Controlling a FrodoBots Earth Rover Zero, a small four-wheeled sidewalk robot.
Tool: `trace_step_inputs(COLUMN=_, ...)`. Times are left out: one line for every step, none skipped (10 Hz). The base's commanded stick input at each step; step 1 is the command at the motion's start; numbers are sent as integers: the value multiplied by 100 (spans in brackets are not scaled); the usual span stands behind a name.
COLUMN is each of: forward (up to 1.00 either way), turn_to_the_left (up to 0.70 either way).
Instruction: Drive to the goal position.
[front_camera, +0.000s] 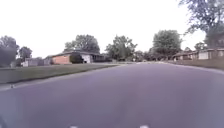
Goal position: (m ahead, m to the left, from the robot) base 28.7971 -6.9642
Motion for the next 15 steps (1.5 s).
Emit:
trace_step_inputs(forward=100, turn_to_the_left=-39)
trace_step_inputs(forward=100, turn_to_the_left=-5)
trace_step_inputs(forward=100, turn_to_the_left=0)
trace_step_inputs(forward=100, turn_to_the_left=0)
trace_step_inputs(forward=100, turn_to_the_left=0)
trace_step_inputs(forward=100, turn_to_the_left=0)
trace_step_inputs(forward=100, turn_to_the_left=0)
trace_step_inputs(forward=100, turn_to_the_left=0)
trace_step_inputs(forward=100, turn_to_the_left=0)
trace_step_inputs(forward=100, turn_to_the_left=-2)
trace_step_inputs(forward=100, turn_to_the_left=-27)
trace_step_inputs(forward=100, turn_to_the_left=-9)
trace_step_inputs(forward=100, turn_to_the_left=0)
trace_step_inputs(forward=100, turn_to_the_left=0)
trace_step_inputs(forward=100, turn_to_the_left=0)
